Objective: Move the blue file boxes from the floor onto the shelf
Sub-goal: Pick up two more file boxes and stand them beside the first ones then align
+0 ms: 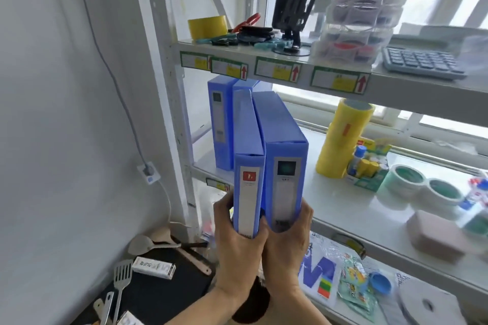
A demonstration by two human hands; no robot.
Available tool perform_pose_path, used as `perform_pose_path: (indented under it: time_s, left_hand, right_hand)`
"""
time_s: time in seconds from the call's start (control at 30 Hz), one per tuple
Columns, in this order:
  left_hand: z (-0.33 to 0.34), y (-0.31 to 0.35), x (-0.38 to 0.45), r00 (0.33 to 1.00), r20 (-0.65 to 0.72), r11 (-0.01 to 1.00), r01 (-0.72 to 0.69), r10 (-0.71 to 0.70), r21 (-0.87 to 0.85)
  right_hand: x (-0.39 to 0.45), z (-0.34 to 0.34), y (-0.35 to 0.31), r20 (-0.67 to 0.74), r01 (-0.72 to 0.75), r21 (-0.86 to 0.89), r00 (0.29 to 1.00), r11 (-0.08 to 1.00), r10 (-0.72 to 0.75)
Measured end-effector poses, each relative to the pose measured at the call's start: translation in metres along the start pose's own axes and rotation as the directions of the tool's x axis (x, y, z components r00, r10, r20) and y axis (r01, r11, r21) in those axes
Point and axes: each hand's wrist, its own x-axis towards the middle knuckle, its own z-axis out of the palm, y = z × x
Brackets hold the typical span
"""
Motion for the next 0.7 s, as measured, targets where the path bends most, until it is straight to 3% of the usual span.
perform_pose_path:
  time_s: [0.37, 0.7]
  left_hand:
    - [0.091, -0.019, 0.061, 0.992, 0.128, 1.0, -0.012, 0.011, 0.006]
    - [0.131, -0.037, 0.154, 0.985, 0.153, 0.995, 0.077, -0.085, 0.063]
  right_hand:
    - [0.097, 0.002, 0.031, -0.188, -0.059, 0.006, 0.98, 0.998, 0.059]
    - [0.181, 0.068, 0.049, -0.181, -0.061, 0.046, 0.981, 0.997, 0.068]
